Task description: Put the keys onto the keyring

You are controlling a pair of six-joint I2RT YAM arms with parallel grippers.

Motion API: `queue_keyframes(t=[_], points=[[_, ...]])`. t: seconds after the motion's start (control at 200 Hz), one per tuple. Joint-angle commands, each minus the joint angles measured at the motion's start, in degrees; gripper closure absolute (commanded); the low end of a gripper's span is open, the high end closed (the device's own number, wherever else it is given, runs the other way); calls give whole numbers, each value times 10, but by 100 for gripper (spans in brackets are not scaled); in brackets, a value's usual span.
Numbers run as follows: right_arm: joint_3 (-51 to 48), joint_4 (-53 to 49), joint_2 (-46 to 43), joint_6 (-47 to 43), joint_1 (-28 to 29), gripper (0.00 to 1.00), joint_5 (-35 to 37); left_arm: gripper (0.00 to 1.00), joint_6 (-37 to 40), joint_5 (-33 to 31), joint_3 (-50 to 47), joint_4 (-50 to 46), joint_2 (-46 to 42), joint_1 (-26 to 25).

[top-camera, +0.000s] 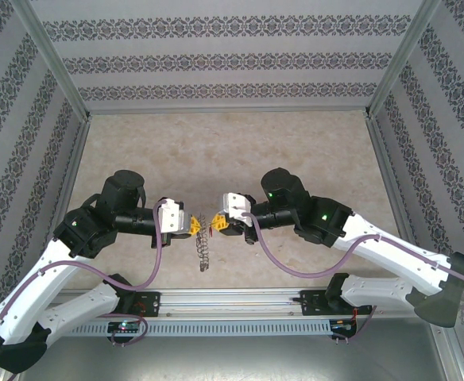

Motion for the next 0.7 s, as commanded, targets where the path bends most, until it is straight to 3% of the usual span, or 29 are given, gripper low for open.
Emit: queue_keyframes(t=[0.0,0.694], points=[[19,4,0,-11,6,100,-16,100,7,23,16,7,-9,-6],[25,-7,7,-11,6,100,-37,100,-2,32,14,16,-6,4]])
